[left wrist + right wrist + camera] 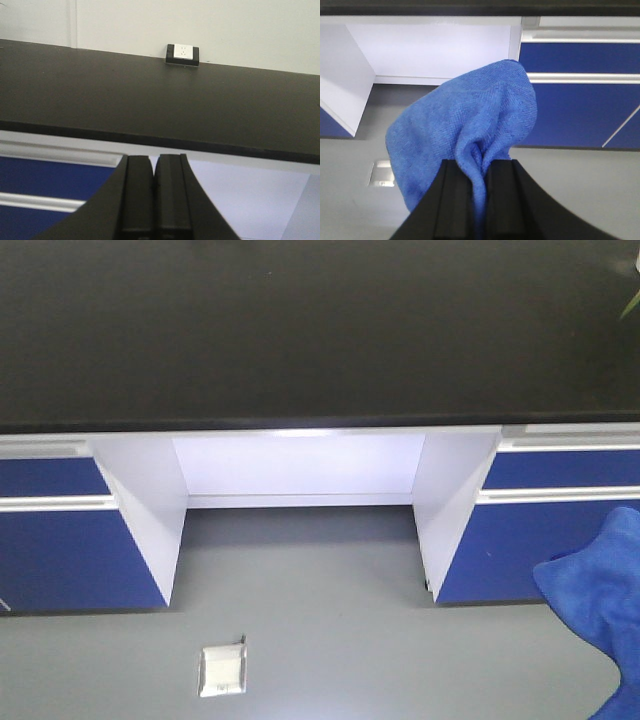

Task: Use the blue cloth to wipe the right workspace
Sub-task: 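Keep holding the cloth while the base turns toward the other bench, then keep holding the cloth while the base drives up to the bench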

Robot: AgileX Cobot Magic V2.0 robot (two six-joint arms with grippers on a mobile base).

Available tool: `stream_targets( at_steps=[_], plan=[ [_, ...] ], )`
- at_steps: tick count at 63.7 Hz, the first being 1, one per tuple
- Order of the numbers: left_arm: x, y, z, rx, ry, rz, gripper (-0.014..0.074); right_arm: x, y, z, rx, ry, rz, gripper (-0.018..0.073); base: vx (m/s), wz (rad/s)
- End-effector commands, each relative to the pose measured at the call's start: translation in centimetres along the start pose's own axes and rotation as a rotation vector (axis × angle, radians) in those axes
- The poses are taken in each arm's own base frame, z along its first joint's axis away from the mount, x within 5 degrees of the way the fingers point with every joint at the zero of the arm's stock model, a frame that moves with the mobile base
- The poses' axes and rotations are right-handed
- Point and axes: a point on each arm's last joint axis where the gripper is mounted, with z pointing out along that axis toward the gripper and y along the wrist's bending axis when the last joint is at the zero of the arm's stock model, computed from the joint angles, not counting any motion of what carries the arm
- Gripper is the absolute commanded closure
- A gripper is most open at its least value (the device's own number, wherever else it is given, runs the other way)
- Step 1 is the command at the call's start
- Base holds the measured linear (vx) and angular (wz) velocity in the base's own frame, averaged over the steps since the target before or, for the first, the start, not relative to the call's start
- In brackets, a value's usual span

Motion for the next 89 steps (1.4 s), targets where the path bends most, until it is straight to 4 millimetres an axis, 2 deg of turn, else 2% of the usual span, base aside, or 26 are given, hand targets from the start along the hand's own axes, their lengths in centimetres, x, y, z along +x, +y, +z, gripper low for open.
stream_targets(
  at_steps=[1, 50, 89],
  plan=[
    [0.20, -0.06, 0.05, 0.018, -0.066, -0.009, 0.0602, -1.36, 0.09, -0.50, -0.006, -0.086, -0.005, 0.0517, 0.36, -0.01],
    [0.20, -0.06, 0.05, 0.018, -0.066, -0.009, 0.0602, -1.35, 0.09, -0.50, -0.006, -0.085, -0.005, 0.0517, 0.31, 0.01],
    [0.20, -0.06, 0.05, 0.018, -0.066, -0.009, 0.0602, -1.33, 0.09, -0.50, -0.006, -0.083, -0.005, 0.0517, 0.19, 0.00]
  ],
)
